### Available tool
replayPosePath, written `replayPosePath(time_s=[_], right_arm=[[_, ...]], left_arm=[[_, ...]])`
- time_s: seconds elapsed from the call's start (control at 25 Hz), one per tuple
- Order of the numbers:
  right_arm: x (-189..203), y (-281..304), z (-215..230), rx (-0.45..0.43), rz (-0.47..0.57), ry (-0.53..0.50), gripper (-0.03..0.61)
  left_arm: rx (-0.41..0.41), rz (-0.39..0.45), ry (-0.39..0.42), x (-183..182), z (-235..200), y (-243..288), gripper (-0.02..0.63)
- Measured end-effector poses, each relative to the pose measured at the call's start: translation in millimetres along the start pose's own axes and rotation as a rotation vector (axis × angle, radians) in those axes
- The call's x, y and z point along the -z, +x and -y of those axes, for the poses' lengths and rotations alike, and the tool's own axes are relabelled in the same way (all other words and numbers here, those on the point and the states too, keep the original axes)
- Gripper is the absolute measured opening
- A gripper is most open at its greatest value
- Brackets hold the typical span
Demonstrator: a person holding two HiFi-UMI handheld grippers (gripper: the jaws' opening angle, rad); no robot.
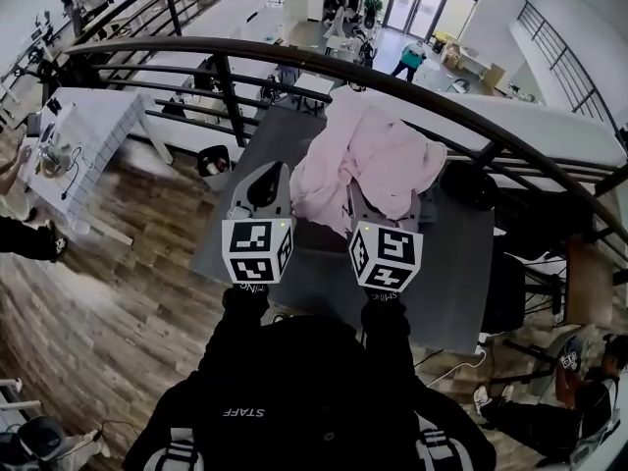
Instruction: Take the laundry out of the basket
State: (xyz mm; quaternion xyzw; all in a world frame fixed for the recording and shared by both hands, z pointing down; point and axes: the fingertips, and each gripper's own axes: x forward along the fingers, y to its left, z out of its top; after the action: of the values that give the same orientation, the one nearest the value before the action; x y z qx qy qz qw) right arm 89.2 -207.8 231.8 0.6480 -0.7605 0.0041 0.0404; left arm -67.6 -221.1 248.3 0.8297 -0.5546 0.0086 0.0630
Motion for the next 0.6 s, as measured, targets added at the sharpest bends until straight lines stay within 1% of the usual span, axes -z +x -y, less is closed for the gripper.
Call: replayPosePath(time_s=[0.28,0.6], right_arm=[[-19,-4,8,0.015,0.065,-0.019,0.310],[-20,-6,22,0.032,0.077,-0.029,0.313]], left_arm=[[-0.001,0.044,0.026,-15,8,3,0.002],[-0.004,0.066,0.037,-23,15,8,0.002]])
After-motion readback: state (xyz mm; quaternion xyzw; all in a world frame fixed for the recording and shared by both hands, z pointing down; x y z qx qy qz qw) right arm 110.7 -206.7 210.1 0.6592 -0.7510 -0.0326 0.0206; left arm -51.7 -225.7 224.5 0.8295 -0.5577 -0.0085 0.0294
